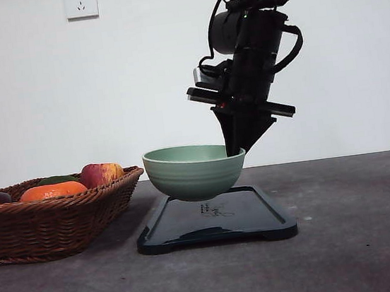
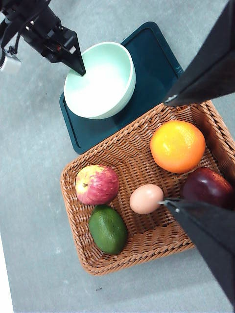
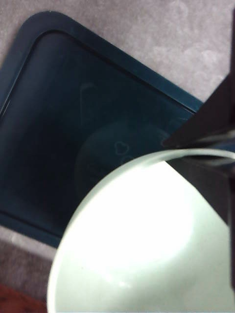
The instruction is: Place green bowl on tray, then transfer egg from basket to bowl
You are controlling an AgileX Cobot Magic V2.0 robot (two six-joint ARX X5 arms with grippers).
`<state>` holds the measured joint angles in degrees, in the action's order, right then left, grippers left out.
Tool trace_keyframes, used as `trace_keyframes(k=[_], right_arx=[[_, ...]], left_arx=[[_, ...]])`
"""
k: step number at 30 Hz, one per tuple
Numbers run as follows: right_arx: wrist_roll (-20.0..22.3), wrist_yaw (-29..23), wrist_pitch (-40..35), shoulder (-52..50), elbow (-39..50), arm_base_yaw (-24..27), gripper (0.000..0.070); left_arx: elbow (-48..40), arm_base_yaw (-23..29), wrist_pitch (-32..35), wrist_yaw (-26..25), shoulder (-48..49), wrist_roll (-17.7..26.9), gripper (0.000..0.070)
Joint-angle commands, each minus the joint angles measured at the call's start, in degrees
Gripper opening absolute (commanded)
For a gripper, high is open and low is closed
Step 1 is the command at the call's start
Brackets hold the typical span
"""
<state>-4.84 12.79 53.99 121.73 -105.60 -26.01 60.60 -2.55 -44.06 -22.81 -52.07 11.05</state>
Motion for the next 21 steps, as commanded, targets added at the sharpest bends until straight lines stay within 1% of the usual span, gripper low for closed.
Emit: trace_keyframes(k=[1,4,12,13,14,17,18,19,21], right_arx=[[-0.8,-0.2,-0.7,2.1,-1.4,-0.5,0.0000],[-0.8,-1.2,-0.7,3.0,-1.4,-0.5,0.0000],[-0.6,-1.2,-1.3,3.7,-1.3,-0.5,0.0001],[-0.4,-1.2,-1.3,3.8,-1.3,-0.5,0.0019],[-0.2,-1.2,-1.4,3.8,-1.3,-0.5,0.0054],[-0.1,-0.7,-1.8,3.7,-1.4,-0.5,0.0242],[-0.1,-0.7,-1.6,3.7,-1.7,-0.5,0.0281],[-0.1,-0.8,-1.1,3.7,-2.0,-0.4,0.0295],[-0.2,-0.8,0.4,3.6,-3.0,-0.3,0.0297]], left_arx=[[1.4,-0.1,0.2,-0.5,-0.4,-0.2,0.0380],[1.4,-0.1,0.2,-0.5,-0.4,-0.3,0.0380],[1.4,-0.1,0.1,-0.5,-0.4,-0.2,0.0380],[1.4,-0.1,0.1,-0.5,-0.4,-0.2,0.0380],[1.4,-0.1,0.1,-0.5,-0.4,-0.2,0.0380],[1.4,-0.1,0.1,-0.5,-0.4,-0.2,0.0380],[1.4,-0.1,0.1,-0.4,-0.4,-0.2,0.0380],[1.4,-0.1,0.1,-0.4,-0.4,-0.2,0.0380],[1.4,-0.1,0.1,-0.5,-0.4,-0.2,0.0380]])
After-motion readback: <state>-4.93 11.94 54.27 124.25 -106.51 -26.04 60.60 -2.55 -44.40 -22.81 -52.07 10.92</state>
